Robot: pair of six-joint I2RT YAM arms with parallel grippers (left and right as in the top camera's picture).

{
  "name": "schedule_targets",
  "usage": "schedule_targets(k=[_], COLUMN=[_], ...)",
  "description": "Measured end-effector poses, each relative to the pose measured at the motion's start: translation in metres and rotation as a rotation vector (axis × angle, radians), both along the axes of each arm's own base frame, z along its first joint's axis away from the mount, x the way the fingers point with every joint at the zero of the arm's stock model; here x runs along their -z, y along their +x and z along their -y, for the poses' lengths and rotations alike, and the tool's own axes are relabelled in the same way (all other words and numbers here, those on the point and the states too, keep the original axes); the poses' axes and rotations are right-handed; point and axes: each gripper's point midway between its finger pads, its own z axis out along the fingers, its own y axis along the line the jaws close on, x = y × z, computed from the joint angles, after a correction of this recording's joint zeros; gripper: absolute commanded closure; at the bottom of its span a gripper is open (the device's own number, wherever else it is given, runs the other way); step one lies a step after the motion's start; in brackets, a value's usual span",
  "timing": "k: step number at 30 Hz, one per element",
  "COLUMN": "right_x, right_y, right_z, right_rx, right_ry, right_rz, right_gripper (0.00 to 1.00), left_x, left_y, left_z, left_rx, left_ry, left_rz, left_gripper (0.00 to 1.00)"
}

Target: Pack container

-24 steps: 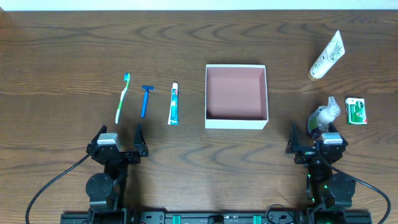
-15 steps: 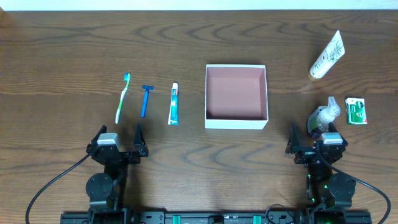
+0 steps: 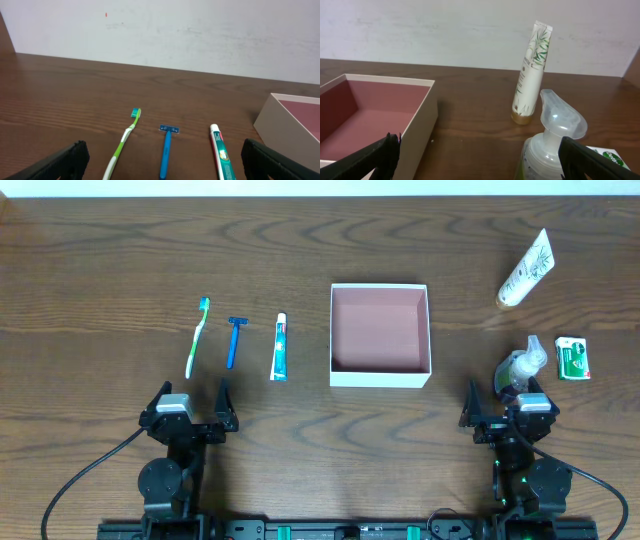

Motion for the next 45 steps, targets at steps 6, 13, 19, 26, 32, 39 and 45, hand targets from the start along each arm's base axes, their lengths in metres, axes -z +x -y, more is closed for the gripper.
schedule_targets(k=[6,13,19,26,32,39,45], right_x=[0.0,0.0,0.0,0.0,0.0,0.0,-0.0002], right_y=[0.0,0.0,0.0,0.0,0.0,0.0,0.0], right_z=[0.0,0.0,0.0,0.0,0.0,0.0,0.0], right_rx=[0.0,0.0,0.0,0.0,0.0,0.0,0.0], right_ry=[0.0,0.0,0.0,0.0,0.0,0.0,0.0], right_rz=[0.0,0.0,0.0,0.0,0.0,0.0,0.001], right_gripper=[0.01,0.01,0.01,0.01,0.01,0.01,0.01], left_x=[-0.0001,-0.0001,0.0,-0.0001,0.0,0.0,0.0], left_y=[0.0,0.0,0.0,0.0,0.0,0.0,0.0], left_z=[0.0,0.0,0.0,0.0,0.0,0.0,0.0], left_rx=[0.0,0.0,0.0,0.0,0.0,0.0,0.0], left_ry=[0.0,0.0,0.0,0.0,0.0,0.0,0.0], left_rz=[0.0,0.0,0.0,0.0,0.0,0.0,0.0], left_gripper=[0.02,0.02,0.02,0.02,0.02,0.02,0.02])
